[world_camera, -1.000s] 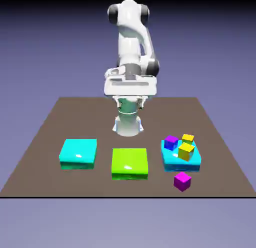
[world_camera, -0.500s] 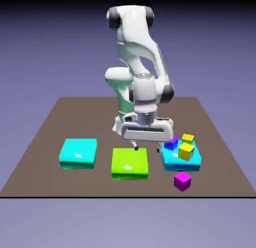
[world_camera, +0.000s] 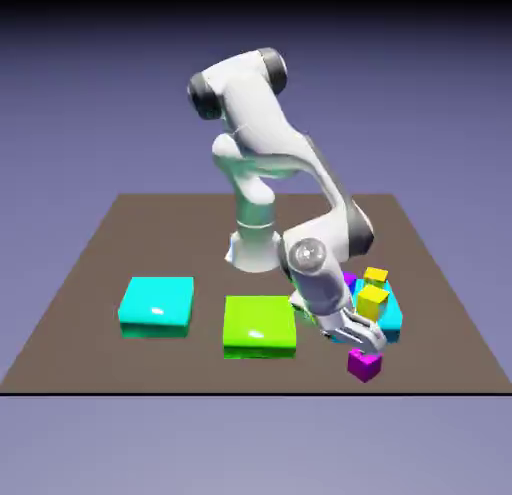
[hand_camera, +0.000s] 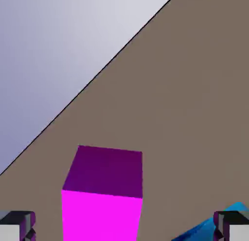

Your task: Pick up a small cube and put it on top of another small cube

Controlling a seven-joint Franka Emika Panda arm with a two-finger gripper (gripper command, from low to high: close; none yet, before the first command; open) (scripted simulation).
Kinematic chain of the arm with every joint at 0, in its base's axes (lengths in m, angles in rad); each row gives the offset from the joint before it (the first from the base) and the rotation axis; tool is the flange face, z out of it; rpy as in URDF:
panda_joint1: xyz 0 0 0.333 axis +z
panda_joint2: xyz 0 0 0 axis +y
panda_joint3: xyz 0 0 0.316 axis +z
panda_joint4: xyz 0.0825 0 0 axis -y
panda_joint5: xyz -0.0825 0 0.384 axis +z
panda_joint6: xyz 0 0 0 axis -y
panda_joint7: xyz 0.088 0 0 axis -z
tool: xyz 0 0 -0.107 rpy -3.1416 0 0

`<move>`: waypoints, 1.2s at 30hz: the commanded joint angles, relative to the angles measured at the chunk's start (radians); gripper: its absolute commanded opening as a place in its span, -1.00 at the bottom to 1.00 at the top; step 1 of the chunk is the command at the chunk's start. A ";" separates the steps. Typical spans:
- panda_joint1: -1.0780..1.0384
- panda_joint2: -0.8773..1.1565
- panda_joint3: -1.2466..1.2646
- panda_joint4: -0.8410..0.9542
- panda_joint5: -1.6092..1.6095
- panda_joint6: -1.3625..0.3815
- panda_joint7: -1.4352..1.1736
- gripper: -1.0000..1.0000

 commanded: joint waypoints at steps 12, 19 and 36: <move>-0.012 0.003 0.020 0.036 0.010 -0.020 0.004 -1.00; 0.084 -0.244 0.075 0.035 0.078 -0.240 -0.222 -1.00; 0.324 -0.454 0.053 -0.304 0.090 -0.297 -0.488 1.00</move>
